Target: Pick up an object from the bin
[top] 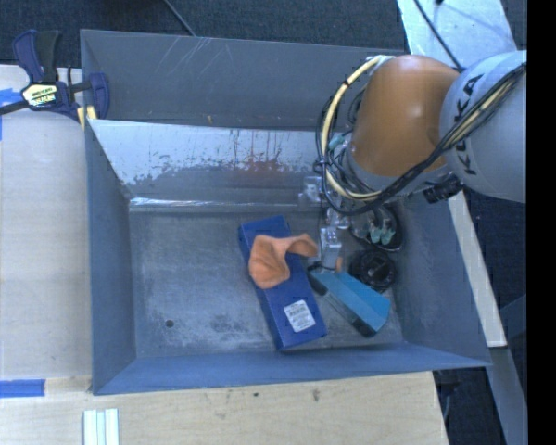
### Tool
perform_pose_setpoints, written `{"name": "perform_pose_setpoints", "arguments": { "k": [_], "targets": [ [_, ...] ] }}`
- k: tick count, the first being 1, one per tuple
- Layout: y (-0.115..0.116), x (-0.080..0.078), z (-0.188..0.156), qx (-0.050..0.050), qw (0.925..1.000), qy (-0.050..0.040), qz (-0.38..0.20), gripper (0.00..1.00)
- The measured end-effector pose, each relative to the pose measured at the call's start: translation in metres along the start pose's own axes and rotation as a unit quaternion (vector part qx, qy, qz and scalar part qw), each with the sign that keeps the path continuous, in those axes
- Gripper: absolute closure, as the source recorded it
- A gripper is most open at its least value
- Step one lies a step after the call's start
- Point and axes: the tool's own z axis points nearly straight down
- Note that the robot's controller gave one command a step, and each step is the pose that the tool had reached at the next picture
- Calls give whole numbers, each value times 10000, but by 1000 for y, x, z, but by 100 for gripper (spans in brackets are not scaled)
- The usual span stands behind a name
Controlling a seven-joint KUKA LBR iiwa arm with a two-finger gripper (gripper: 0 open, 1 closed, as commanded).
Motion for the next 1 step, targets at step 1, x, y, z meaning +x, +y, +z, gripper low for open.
{"name": "perform_pose_setpoints", "arguments": {
  "k": [1],
  "targets": [
    [0, -2, -5, -1, 10000, -42, 0, 0]
  ]
}}
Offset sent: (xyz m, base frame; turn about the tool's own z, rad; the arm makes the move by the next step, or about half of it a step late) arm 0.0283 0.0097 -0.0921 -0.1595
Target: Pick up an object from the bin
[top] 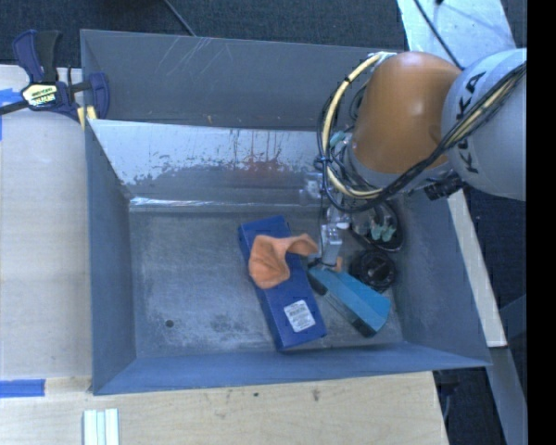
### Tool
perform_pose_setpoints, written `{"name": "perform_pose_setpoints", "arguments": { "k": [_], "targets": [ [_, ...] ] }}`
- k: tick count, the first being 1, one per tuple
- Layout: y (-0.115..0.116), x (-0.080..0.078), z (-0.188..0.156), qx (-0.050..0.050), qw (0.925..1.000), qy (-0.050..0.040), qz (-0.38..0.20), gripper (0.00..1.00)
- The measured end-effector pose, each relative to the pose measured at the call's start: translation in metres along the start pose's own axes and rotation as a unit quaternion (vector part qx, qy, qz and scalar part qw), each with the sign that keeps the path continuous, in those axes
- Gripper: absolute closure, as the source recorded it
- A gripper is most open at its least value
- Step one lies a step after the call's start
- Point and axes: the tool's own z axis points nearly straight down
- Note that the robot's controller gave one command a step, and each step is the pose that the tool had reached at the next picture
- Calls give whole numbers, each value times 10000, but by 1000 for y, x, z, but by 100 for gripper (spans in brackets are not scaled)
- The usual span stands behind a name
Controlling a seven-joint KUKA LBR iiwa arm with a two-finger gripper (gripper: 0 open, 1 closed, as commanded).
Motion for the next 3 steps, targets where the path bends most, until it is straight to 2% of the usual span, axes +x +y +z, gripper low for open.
{"name": "perform_pose_setpoints", "arguments": {
  "k": [1, 2, 3],
  "targets": [
    [3, -12, 30, 4, 9996, -36, -280, 0],
    [1, 3, 72, -3, 10000, -12, 34, 0],
    [-3, -7, 91, 10, 9993, -83, 369, 100]
  ]
}}
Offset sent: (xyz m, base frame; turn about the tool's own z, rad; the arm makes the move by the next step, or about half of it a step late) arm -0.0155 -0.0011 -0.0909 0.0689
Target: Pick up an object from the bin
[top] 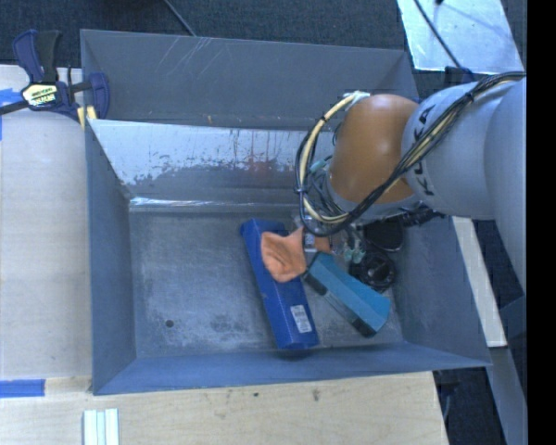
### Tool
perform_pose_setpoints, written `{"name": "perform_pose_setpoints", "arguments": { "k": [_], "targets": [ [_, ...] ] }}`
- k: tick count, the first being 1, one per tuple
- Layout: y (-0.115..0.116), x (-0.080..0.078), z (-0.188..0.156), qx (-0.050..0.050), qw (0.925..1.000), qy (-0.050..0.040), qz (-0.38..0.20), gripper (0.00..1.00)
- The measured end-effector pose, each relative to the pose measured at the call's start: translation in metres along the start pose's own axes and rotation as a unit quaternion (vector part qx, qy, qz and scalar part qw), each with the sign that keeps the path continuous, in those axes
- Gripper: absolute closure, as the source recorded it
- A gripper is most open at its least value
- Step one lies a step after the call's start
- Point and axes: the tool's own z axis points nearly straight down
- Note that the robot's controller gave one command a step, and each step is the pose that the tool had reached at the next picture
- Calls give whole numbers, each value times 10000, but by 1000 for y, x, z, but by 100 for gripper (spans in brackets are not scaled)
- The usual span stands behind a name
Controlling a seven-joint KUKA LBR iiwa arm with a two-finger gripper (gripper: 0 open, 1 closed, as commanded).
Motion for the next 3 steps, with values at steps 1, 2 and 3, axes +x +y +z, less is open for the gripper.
{"name": "perform_pose_setpoints", "arguments": {
  "k": [1, 2, 3],
  "targets": [
    [0, 0, 1, -1, 10000, 5, -1, 100],
    [0, 0, 1, -1, 10000, 6, -1, 100],
    [57, 1, 5, -22, 10000, 65, -35, 0]
  ]
}}
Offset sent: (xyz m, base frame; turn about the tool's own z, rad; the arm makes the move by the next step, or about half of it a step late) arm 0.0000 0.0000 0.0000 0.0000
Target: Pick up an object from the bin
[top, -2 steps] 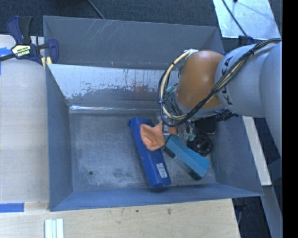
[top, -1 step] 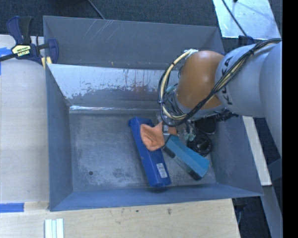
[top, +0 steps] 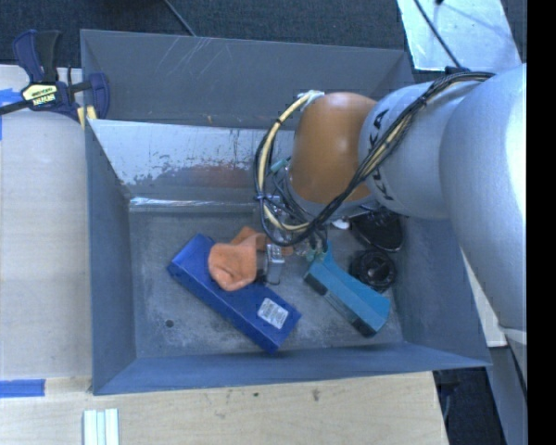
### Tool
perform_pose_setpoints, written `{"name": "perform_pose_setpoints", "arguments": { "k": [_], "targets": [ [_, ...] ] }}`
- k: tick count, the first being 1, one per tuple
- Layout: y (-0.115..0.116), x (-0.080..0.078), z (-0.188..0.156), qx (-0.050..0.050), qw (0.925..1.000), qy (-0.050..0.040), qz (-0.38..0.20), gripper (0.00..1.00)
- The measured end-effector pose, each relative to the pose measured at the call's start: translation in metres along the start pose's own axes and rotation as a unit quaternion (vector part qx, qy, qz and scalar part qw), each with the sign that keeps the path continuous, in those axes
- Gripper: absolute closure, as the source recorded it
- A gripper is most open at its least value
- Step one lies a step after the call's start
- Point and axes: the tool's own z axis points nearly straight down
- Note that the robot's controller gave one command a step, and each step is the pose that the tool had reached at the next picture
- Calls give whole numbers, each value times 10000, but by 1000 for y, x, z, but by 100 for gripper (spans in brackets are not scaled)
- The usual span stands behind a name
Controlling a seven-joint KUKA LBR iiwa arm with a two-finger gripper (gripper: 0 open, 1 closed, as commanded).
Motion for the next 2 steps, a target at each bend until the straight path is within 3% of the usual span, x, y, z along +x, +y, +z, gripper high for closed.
{"name": "perform_pose_setpoints", "arguments": {
  "k": [1, 2],
  "targets": [
    [-3, -1, 0, 11, 10000, -4, 18, 100],
    [-3, -1, 0, 11, 10000, -4, 18, 100]
  ]
}}
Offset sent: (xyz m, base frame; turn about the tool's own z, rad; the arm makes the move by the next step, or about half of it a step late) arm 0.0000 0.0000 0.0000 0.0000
